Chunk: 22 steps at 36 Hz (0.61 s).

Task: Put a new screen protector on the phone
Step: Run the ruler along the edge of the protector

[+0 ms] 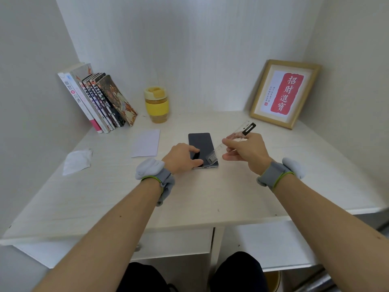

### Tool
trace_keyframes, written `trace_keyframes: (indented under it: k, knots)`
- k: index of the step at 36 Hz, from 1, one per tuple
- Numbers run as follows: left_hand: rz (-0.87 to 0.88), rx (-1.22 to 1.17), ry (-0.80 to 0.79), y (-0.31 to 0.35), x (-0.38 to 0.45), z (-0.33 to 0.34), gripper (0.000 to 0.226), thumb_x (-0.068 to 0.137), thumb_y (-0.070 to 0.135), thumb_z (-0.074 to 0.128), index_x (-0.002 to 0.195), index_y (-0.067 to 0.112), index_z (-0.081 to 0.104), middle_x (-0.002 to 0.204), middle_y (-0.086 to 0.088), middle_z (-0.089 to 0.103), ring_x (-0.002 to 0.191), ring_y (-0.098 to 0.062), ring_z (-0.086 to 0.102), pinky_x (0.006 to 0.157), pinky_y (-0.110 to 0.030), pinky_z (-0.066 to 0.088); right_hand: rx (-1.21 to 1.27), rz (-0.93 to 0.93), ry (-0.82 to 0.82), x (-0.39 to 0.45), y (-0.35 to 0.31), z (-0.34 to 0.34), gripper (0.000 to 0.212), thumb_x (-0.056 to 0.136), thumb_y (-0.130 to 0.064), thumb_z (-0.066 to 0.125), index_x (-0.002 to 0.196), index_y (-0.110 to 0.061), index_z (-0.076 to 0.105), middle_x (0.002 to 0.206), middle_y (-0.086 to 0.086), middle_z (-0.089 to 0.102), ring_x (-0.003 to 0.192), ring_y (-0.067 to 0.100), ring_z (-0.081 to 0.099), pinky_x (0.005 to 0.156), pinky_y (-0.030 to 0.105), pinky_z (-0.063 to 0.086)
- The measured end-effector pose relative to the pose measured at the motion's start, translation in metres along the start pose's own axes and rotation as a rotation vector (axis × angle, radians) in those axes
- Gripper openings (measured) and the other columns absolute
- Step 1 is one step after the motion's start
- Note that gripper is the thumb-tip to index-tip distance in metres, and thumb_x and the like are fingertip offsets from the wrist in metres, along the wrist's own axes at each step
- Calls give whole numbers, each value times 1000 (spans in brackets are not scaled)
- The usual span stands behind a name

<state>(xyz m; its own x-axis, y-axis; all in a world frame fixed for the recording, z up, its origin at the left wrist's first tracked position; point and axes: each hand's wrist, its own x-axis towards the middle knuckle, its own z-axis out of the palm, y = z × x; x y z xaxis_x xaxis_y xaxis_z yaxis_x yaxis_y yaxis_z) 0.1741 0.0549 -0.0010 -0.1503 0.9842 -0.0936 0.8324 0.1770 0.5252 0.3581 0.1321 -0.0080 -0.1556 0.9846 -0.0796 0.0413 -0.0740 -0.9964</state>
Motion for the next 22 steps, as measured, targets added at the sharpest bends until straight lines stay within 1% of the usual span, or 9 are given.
trace_keyframes:
  k: [2,5,9,13,19,22]
  knots:
    - [-3,3,0,0,0,0,50,89,36,64,136,21,53,129,-10,59,120,-24,53,98,-28,40,3,5,1,-2,2,1,30,76,-5,80,100,6,67,70,18,65,52,30,67,60,39,60]
    - [-3,5,-4,1,0,0,49,90,34,63,136,20,53,129,-10,59,120,-24,53,98,-28,39,46,8,28,-5,9,4,30,78,-3,78,103,7,65,72,20,65,51,30,67,57,37,60]
    - [-14,11,-27,1,0,-1,50,90,33,62,138,22,51,131,-10,58,121,-25,52,95,-26,40,65,-17,48,-9,15,13,28,80,-3,75,104,7,64,71,18,66,53,32,69,60,41,61]
    - [-19,22,-49,0,0,-3,52,89,34,63,139,24,49,132,-8,58,120,-24,53,92,-23,39,53,-53,56,-14,15,20,28,82,-5,74,105,6,63,73,19,66,55,34,70,60,43,61]
    - [-23,33,-70,-1,0,-4,54,90,34,63,140,24,48,133,-8,57,120,-24,53,91,-23,39,-15,-94,70,-18,8,12,26,84,-7,72,106,4,62,84,21,68,58,34,71,58,41,61]
    - [-27,36,-77,0,1,-4,54,90,33,62,141,23,46,133,-8,57,119,-24,54,90,-23,38,-40,-107,74,-18,4,7,24,85,-6,71,105,4,62,82,22,68,57,34,70,55,37,60]
